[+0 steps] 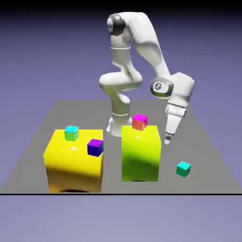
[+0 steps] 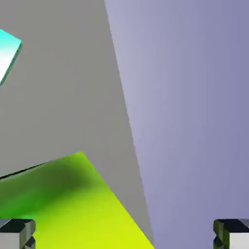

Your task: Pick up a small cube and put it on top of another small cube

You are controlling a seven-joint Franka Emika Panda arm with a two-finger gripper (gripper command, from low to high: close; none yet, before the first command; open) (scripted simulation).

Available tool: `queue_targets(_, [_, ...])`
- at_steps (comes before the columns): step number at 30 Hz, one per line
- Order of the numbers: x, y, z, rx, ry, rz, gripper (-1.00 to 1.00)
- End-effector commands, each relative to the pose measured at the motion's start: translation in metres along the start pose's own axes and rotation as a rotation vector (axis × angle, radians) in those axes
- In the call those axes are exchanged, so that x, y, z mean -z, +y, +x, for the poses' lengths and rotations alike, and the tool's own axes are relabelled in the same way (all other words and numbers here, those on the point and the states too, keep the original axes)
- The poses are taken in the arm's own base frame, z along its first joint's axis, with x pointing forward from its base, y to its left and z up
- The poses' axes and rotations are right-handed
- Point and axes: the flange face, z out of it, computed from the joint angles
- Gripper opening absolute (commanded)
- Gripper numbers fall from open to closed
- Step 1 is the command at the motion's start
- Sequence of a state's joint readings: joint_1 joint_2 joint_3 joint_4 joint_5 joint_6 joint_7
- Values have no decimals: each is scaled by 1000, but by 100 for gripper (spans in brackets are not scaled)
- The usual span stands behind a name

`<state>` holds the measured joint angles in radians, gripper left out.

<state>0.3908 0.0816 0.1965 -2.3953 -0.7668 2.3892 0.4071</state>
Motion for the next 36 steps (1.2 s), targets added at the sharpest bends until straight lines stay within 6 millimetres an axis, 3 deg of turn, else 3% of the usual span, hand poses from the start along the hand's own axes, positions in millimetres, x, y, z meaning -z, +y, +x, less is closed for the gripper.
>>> queue_targets(1, [-7,-12,4,73,-20,-29,0])
queue_targets(8, [-37,-125,27,609,-81,-258,0])
queue_targets(11, [-50,-178,25,812,-74,-343,0])
queue_targets(13, [-52,-184,21,826,-69,-340,0])
queue_targets(17, [-117,-177,25,826,-69,-339,0])
queue_targets(18, [-117,-177,25,826,-69,-339,-100])
queue_targets(19, [-117,-177,25,826,-69,-339,-100])
queue_targets(23, [-48,-189,23,824,-62,-342,-100])
queue_targets(24, [-38,-190,28,788,-67,-354,-100])
queue_targets(27, [-20,-106,46,555,-207,-393,-100])
queue_targets(30, [5,-18,46,319,-345,-387,-100])
queue_targets(32, [19,36,37,183,-426,-359,-100])
queue_targets(36, [1,127,-4,79,-525,-293,-100])
